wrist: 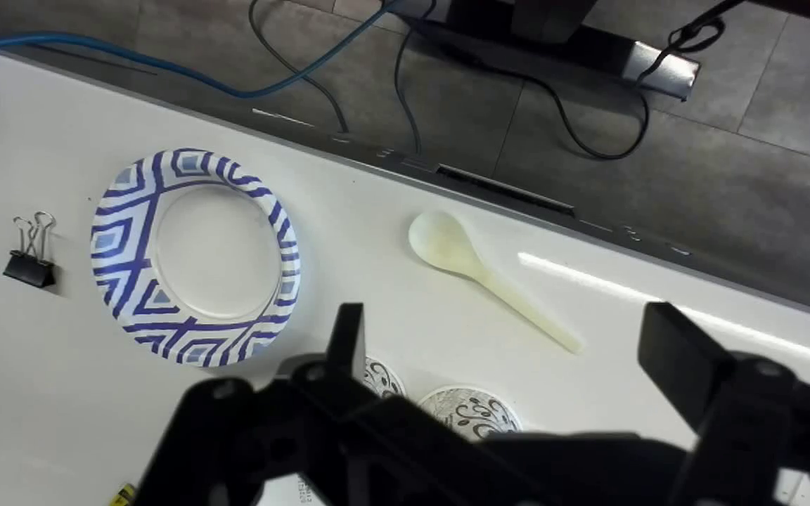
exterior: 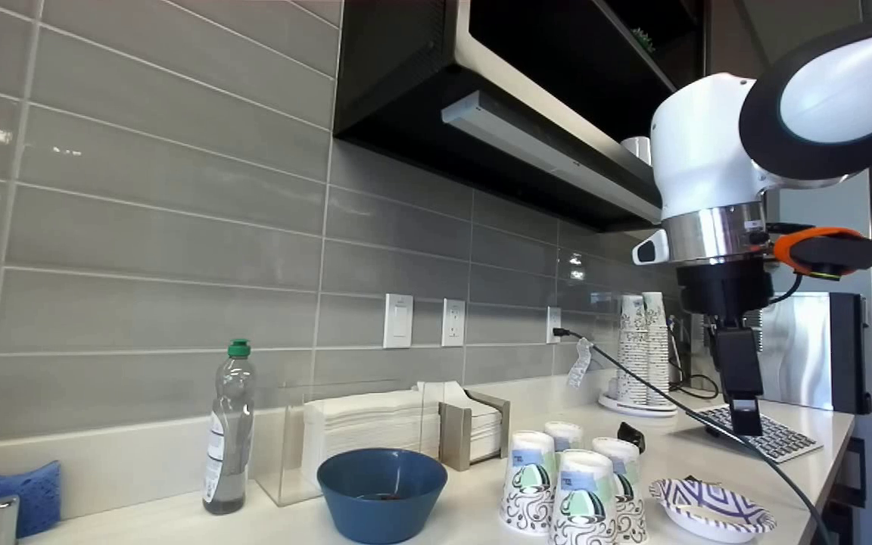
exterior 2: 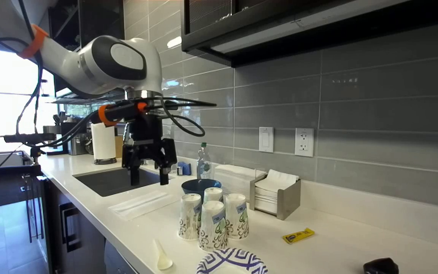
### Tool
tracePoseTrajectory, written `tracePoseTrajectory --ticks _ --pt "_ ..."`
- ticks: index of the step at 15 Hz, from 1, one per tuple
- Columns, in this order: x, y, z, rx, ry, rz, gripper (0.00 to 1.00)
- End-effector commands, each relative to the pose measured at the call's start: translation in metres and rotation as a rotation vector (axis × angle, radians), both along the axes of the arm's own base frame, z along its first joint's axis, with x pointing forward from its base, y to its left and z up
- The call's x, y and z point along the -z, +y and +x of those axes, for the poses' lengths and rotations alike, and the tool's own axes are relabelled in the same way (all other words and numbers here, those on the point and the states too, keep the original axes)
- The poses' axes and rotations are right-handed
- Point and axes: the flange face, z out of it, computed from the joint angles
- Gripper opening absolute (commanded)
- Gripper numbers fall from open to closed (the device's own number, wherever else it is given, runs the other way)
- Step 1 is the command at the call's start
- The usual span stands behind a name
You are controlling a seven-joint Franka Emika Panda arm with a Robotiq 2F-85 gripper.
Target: Stack up the cups
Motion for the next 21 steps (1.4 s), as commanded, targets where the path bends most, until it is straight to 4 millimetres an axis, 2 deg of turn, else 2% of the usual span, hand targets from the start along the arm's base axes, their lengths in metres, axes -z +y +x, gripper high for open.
tracePoseTrajectory --ticks 1,6,9,13,17,21 --pt "0.000 0.000 0.000 0.000 0.001 0.000 1.00" --pt "-0.002 -0.004 0.000 0.003 -0.021 -0.004 1.00" --pt "-0.008 -0.018 0.013 0.060 -0.105 0.043 1.00" --pt "-0.005 -0.042 0.035 0.116 -0.210 0.101 1.00" --pt "0.010 -0.057 0.058 0.138 -0.232 0.120 1.00" --pt "0.035 -0.051 0.081 0.132 -0.204 0.131 1.00"
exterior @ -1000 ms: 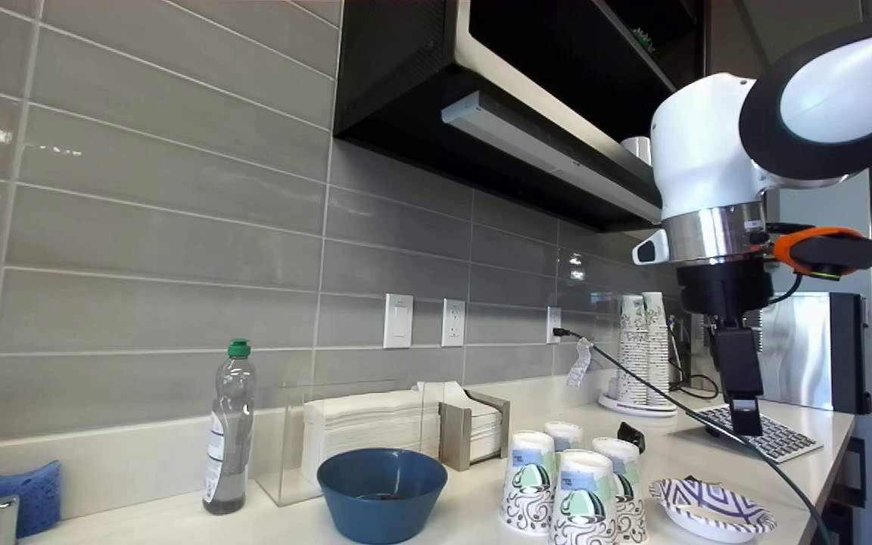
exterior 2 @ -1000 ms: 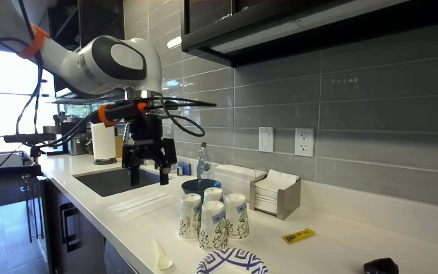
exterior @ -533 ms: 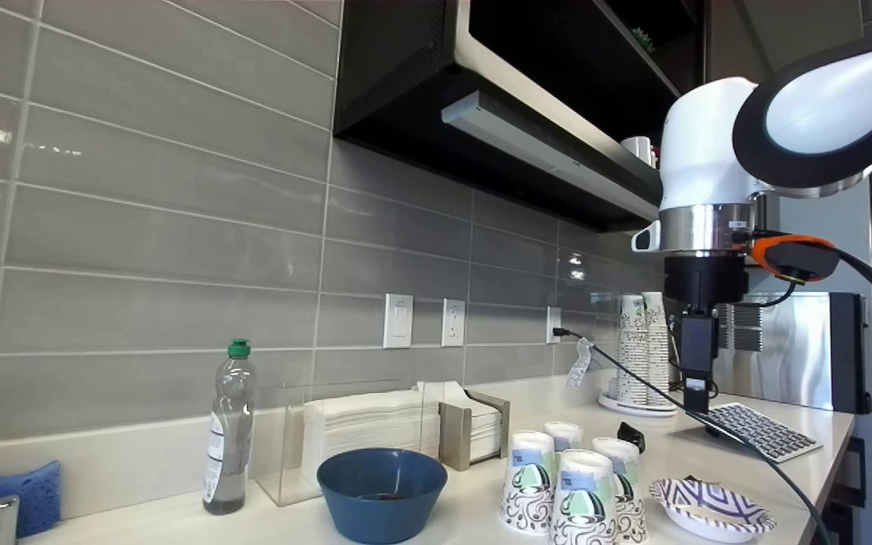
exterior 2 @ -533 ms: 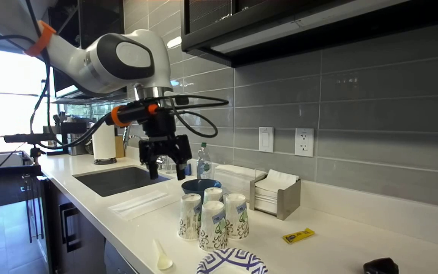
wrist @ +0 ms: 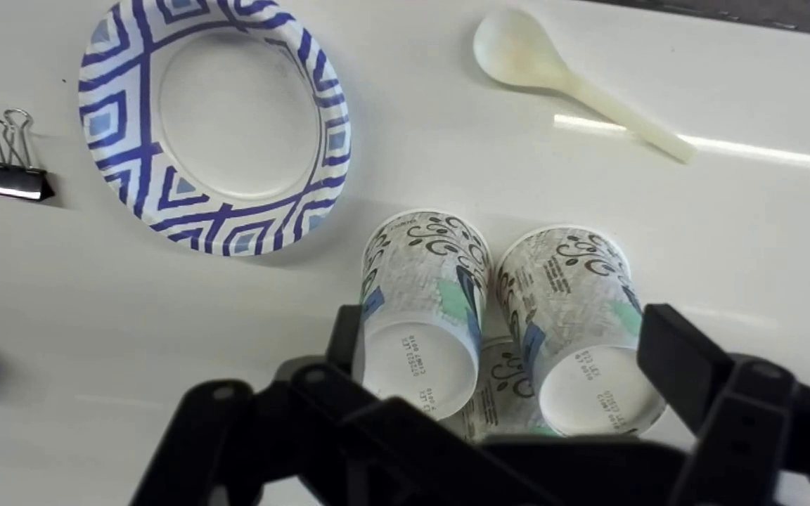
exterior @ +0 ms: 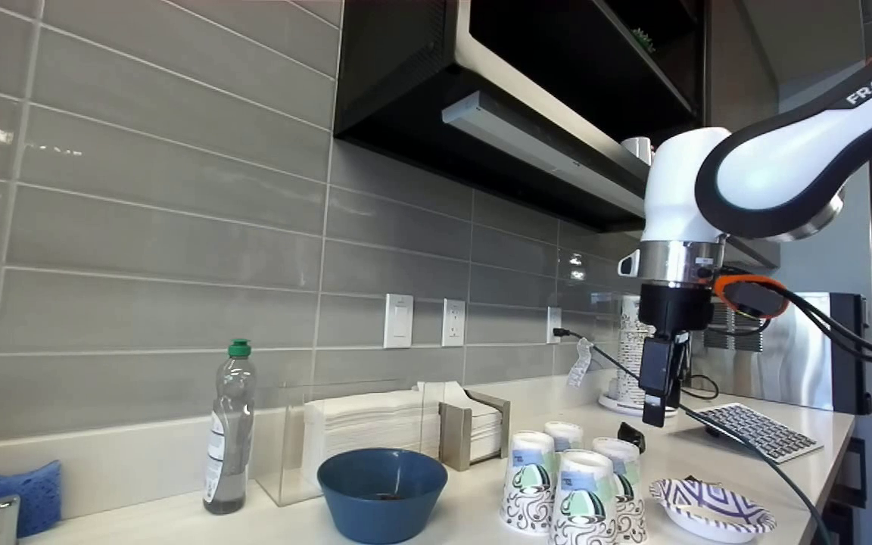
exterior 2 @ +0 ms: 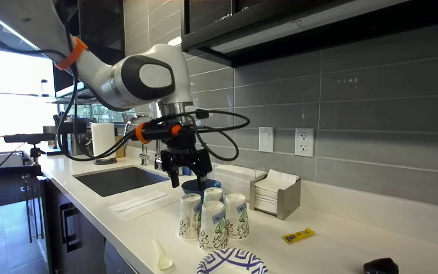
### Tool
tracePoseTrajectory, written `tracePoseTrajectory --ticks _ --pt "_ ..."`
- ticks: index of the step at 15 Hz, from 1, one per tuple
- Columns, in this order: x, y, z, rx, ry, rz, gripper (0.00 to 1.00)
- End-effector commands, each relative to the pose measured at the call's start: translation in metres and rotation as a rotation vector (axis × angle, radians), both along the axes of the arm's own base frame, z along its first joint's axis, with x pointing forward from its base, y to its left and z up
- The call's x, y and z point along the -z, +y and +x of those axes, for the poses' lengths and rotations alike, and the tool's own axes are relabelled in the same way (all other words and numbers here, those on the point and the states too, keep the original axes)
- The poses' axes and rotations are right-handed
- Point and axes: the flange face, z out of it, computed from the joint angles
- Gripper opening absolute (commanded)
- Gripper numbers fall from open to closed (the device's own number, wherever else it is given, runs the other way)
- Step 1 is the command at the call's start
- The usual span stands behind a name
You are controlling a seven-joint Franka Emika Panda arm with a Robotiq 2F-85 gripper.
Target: Stack up the cups
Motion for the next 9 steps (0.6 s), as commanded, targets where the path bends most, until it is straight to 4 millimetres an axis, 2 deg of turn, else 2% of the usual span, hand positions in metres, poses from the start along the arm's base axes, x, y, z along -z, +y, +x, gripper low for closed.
tracePoseTrajectory --ticks 1,9 --pt "0.018 0.003 0.028 0.003 0.013 0.022 1.00" --pt "0.043 -0.008 0.061 0.018 0.017 -0.020 1.00"
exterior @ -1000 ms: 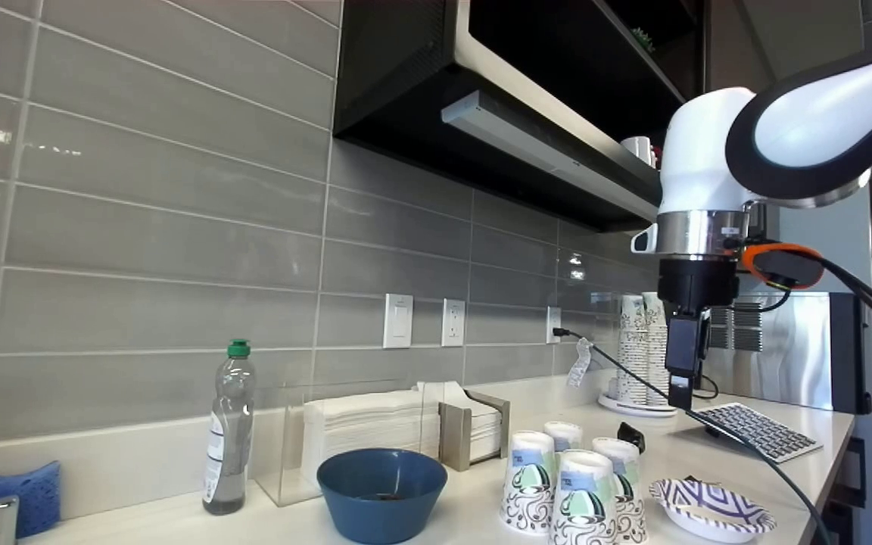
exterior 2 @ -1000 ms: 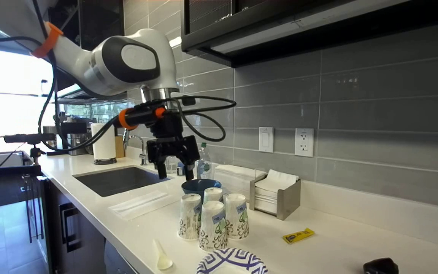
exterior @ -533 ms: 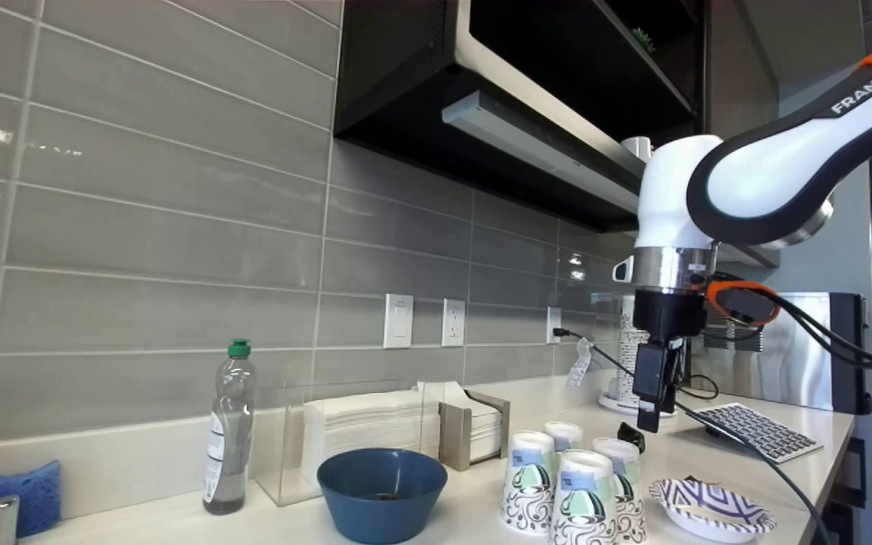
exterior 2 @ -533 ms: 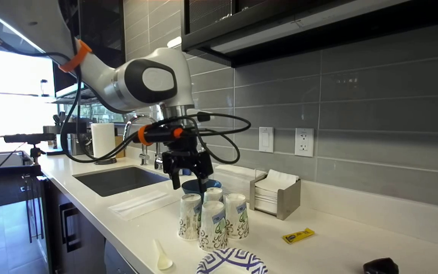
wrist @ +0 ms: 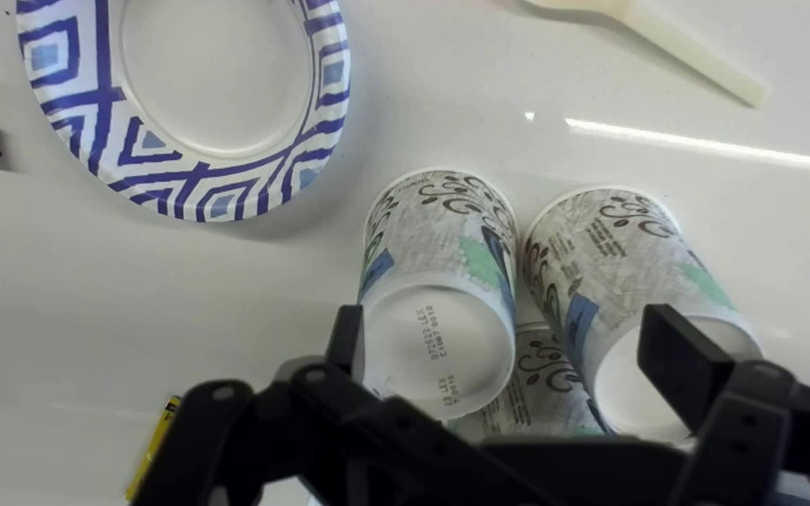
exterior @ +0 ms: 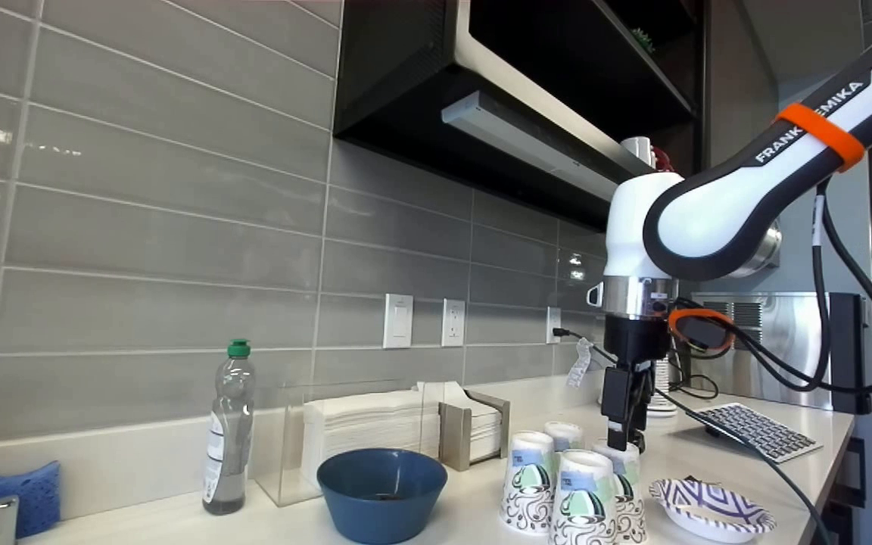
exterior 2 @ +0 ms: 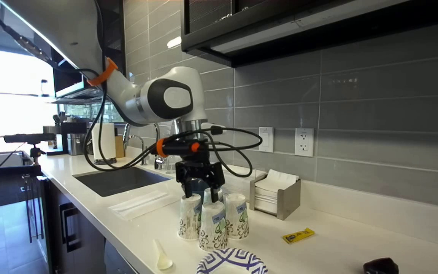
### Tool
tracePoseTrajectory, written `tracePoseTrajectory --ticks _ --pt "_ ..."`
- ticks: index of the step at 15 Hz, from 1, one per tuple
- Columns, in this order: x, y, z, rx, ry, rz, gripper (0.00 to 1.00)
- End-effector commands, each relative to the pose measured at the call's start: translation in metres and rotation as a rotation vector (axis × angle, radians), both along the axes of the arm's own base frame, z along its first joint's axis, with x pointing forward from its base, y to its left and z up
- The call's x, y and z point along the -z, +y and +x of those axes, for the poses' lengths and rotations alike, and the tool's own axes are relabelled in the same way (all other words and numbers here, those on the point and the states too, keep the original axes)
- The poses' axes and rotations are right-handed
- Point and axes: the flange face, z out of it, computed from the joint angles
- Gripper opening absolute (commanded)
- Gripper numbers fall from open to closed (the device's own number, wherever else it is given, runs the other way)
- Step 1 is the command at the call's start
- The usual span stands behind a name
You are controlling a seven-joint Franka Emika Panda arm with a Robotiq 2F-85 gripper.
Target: Stack up the cups
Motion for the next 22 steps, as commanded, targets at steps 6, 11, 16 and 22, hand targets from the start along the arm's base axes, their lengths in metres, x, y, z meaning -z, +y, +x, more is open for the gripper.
tracePoseTrajectory --ticks 6,11,16,22 --pt "0.010 -0.011 0.025 0.029 -0.015 -0.030 1.00" --pt "0.020 -0.011 0.031 0.019 -0.033 -0.023 0.73" --pt "0.022 -0.015 0.030 0.024 -0.034 -0.023 0.40" --pt "-0.003 -0.023 0.017 0.044 -0.016 -0.080 0.40"
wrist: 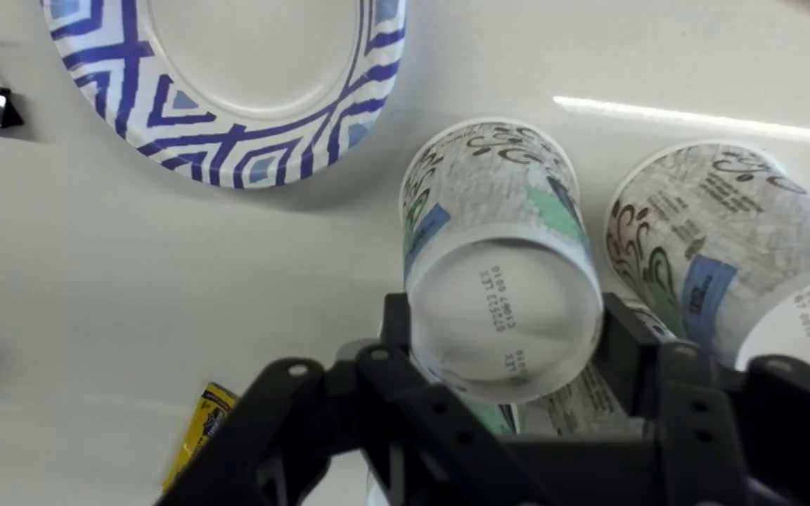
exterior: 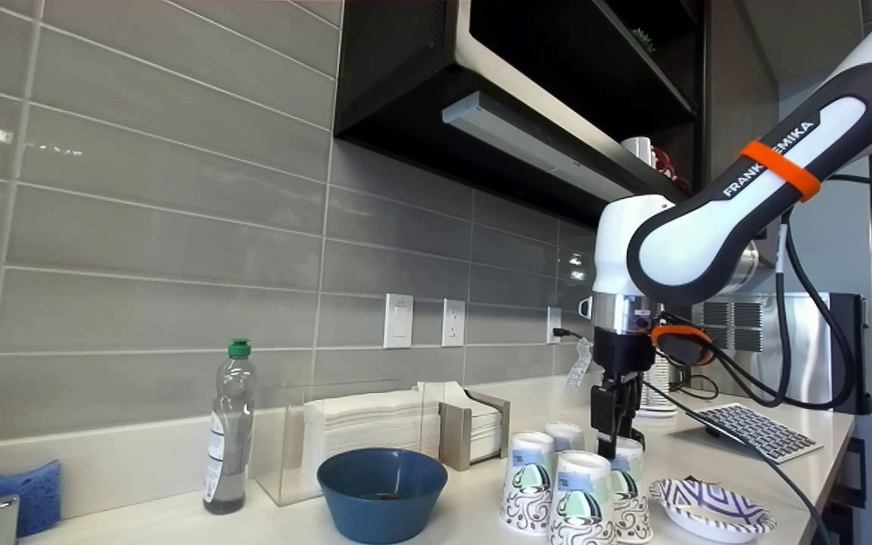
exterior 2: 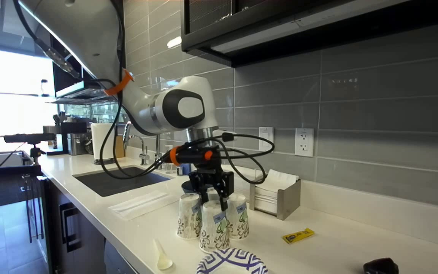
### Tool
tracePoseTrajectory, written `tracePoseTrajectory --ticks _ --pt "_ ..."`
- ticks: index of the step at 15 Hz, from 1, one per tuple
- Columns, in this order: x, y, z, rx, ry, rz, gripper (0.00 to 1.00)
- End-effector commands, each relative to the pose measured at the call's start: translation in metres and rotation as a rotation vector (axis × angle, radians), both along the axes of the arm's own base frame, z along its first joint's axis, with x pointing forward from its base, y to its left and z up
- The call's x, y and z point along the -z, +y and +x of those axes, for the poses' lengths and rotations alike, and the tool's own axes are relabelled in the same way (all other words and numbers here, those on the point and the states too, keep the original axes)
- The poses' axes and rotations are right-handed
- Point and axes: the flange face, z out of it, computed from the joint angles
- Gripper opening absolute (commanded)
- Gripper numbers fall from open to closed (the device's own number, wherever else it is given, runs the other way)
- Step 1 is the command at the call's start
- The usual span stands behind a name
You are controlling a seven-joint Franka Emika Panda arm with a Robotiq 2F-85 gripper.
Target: Stack up the cups
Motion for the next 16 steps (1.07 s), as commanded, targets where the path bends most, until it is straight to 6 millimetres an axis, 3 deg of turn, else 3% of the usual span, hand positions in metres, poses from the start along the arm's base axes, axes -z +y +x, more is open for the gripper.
tracePoseTrajectory --ticks 1,6,10,14,16 --pt "-0.029 -0.006 -0.010 0.019 0.007 -0.068 0.40" --pt "-0.084 0.005 -0.026 -0.006 0.015 -0.137 0.40" --pt "-0.127 0.032 -0.035 -0.051 0.000 -0.153 0.40" --pt "-0.153 0.059 -0.033 -0.106 -0.035 -0.126 0.40" --pt "-0.155 0.071 -0.028 -0.134 -0.055 -0.099 0.40"
